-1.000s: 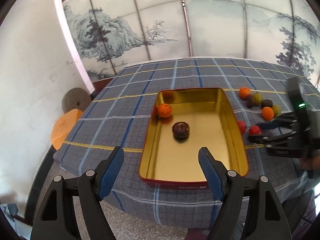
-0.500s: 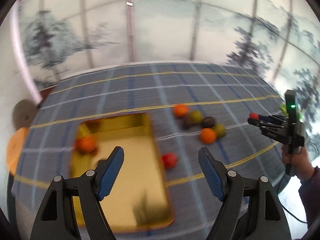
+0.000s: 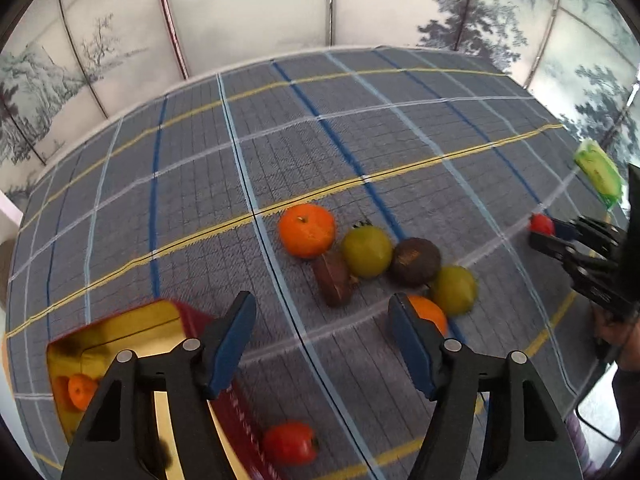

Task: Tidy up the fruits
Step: 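Grasp the brown oval fruit with the left gripper while right holds the tomato, then carry the brown oval fruit over the tray and open left gripper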

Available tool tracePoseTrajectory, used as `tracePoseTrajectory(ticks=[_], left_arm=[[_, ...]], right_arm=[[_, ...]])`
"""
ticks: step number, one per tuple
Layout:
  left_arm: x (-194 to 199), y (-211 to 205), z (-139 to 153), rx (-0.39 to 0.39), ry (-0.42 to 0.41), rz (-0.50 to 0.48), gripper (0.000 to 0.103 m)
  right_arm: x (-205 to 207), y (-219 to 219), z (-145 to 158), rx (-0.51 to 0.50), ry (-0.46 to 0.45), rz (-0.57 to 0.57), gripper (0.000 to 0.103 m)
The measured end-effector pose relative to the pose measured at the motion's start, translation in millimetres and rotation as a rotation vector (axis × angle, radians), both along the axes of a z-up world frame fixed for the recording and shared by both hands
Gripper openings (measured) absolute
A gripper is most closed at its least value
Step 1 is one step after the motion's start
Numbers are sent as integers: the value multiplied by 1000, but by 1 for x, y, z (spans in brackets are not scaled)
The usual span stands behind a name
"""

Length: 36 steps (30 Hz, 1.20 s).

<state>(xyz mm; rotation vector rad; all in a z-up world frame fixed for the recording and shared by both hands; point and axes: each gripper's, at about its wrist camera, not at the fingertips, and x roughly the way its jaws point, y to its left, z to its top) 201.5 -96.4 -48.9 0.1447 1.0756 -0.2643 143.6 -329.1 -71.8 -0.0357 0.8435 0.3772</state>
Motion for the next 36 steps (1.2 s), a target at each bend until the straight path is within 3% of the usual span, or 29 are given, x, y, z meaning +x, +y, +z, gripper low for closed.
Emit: tracePoseTrajectory(ticks=[5, 7, 8, 15, 17, 21, 29, 36], left_arm=[[20, -4, -20, -33, 96, -9, 44], [24, -10, -32, 4, 132, -22, 26], [26, -12, -35, 10, 144, -28, 23], [3, -1, -18, -58, 90, 72, 22], [-22, 5, 1, -113, 42, 106, 22], [-69, 11, 26, -151, -26, 171, 22], [-143, 15, 57, -76, -154, 218, 22], [-173, 30, 65, -47, -197, 255, 22]], right_arm=[[2, 2, -2, 27, 15, 15, 29], [4, 0, -2, 32, 19, 17, 29], [4, 0, -2, 34, 20, 16, 29], [9, -3, -6, 41, 41, 0, 29], [11, -3, -7, 35, 51, -2, 29], [12, -2, -8, 21, 55, -5, 29], [12, 2, -9, -6, 50, -10, 29], [11, 4, -9, -30, 44, -15, 28]])
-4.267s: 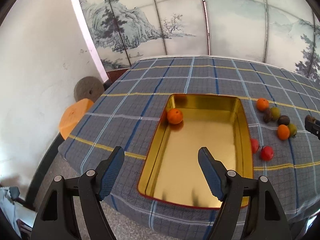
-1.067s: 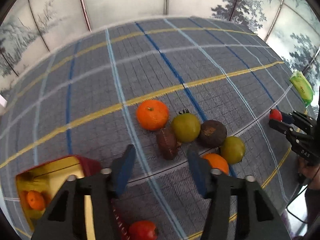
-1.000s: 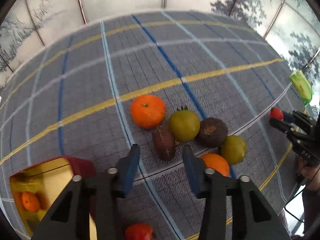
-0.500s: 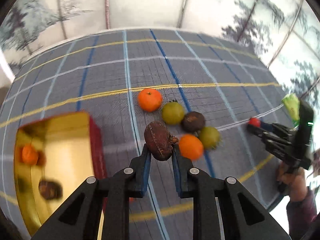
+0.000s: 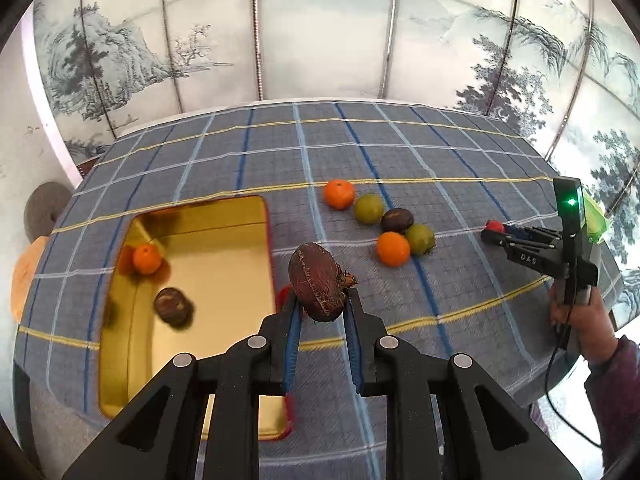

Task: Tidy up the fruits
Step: 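Carry the brown oval fruit over the tray and open left gripper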

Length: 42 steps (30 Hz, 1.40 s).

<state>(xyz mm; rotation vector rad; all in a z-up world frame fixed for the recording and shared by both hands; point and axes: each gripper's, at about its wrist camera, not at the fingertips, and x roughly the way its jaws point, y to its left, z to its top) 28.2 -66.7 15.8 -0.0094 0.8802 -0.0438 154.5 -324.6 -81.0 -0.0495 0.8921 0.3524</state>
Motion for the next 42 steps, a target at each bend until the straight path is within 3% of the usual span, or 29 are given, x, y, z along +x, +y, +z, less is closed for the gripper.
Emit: tracePoseTrajectory(ticks=[10, 42], left_arm=[[-19, 25, -10, 93, -18, 78, 22], [-22, 90, -48, 162, 13, 253, 22]], right_arm=[[0, 3, 0, -31, -7, 0, 28], [0, 3, -1, -49, -10, 0, 28]])
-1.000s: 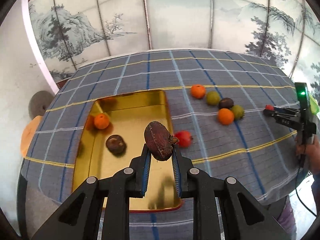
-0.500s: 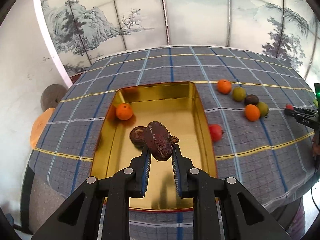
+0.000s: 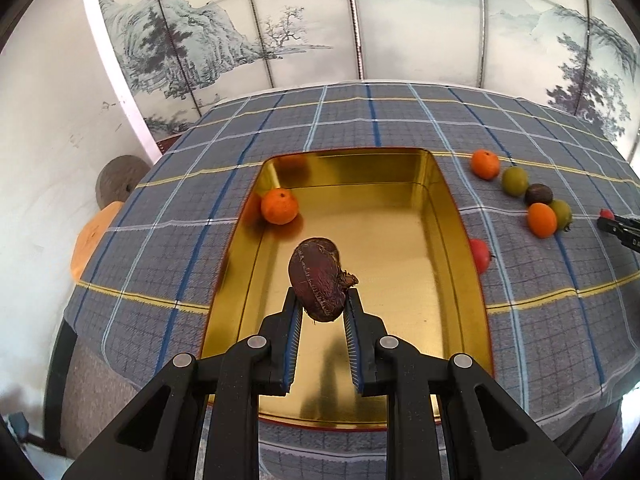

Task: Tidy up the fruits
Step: 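Carry the brown oval fruit over the tray and open left gripper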

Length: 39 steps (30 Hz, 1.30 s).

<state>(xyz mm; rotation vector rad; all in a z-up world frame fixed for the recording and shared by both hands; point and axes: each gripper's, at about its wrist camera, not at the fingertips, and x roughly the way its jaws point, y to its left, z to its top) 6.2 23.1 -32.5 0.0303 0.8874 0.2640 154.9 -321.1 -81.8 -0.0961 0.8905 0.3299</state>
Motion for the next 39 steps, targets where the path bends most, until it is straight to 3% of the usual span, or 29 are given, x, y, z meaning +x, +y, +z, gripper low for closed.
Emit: tracePoseTrajectory(ticks=[28, 34, 39], left_arm=[[5, 49, -22, -49, 13, 123, 23], [4, 50, -18, 14, -8, 148, 25], [-2, 46, -12, 19, -26, 168, 28]], right_arm=[[0, 0, 0, 0, 0, 0, 28], [0, 0, 0, -2, 0, -1, 28], [0, 0, 0, -1, 0, -1, 28]])
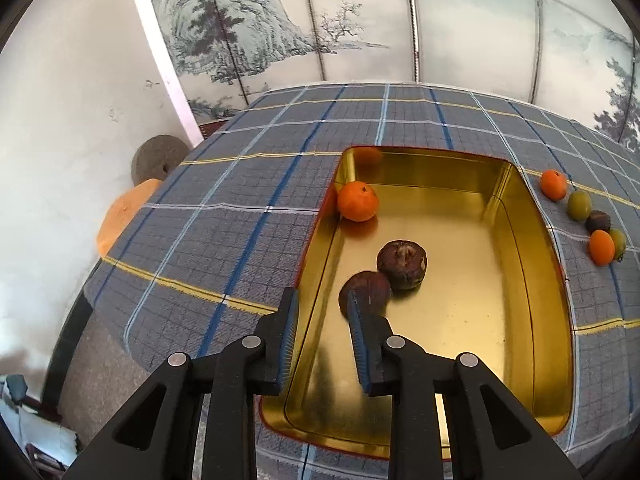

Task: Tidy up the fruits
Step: 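Carry the brown oval fruit over the tray and open left gripper, then lower the red tomato into the gold tray and open right gripper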

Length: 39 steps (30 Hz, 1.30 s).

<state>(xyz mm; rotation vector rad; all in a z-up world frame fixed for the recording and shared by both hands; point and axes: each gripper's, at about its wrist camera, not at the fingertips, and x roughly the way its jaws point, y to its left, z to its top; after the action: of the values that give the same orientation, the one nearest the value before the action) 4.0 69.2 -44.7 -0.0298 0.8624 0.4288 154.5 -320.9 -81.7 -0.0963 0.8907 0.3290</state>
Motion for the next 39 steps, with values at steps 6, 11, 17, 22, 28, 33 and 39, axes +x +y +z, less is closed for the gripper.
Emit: tracePoseTrajectory(ticks=[6, 11, 17, 22, 28, 33, 39], left_arm=[[-18, -11, 14, -73, -74, -9, 44], [-39, -25, 29, -23, -179, 13, 71], [-56, -30, 47, -11, -199, -14, 71], [-62, -23, 48, 25, -171, 38, 78], [-69, -13, 41, 42, -158, 75, 78], [-76, -11, 41, 59, -174, 80, 78], [-74, -12, 35, 70, -146, 73, 78]], right_arm=[[0, 0, 0, -1, 0, 0, 28], [0, 0, 0, -3, -2, -10, 28], [2, -3, 1, -6, -4, -17, 28], [-7, 6, 2, -20, -12, -19, 29], [-21, 34, 18, 33, -21, 32, 29], [-30, 80, 44, 88, -39, 143, 29], [-40, 166, 76, 138, -53, 343, 29]])
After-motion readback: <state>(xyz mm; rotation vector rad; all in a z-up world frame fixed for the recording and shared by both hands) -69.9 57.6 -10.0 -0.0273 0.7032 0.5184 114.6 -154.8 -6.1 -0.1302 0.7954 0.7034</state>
